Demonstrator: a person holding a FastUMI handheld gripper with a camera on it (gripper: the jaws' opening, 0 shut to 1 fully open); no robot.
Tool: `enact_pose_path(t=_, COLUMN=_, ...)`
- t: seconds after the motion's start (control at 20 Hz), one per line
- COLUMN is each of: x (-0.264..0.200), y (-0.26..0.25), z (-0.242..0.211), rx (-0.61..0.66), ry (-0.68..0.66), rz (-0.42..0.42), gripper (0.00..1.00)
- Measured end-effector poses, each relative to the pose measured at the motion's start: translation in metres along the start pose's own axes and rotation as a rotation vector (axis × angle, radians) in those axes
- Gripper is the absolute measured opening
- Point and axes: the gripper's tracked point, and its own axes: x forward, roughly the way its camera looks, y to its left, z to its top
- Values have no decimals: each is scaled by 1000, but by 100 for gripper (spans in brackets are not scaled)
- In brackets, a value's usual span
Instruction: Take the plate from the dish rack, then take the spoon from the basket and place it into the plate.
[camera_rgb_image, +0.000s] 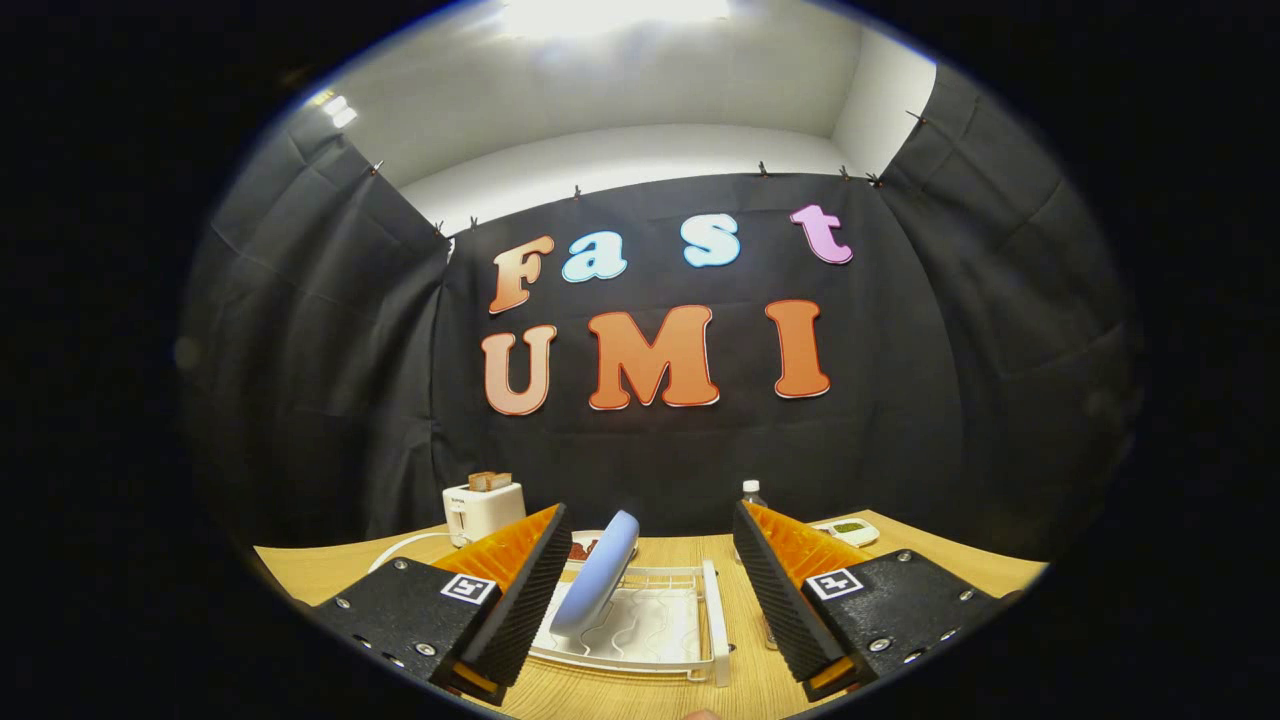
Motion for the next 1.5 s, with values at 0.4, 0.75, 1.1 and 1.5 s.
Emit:
enact_pose_path(t=0.4, x=29, y=-4, z=7, rx=-6, ry=66, rz=4, gripper=97)
enact_pose_path(t=0.75, x=74, y=26, z=-3, rx=-77, ry=215, rz=143, gripper=96)
enact_pose_path(t=1.1, x=118, y=44, z=-54, rx=-197, ry=430, rz=207, gripper=97)
enact_pose_path(t=1.5, x=150, y=40, z=-123, rx=-231, ry=670, rz=175, gripper=82)
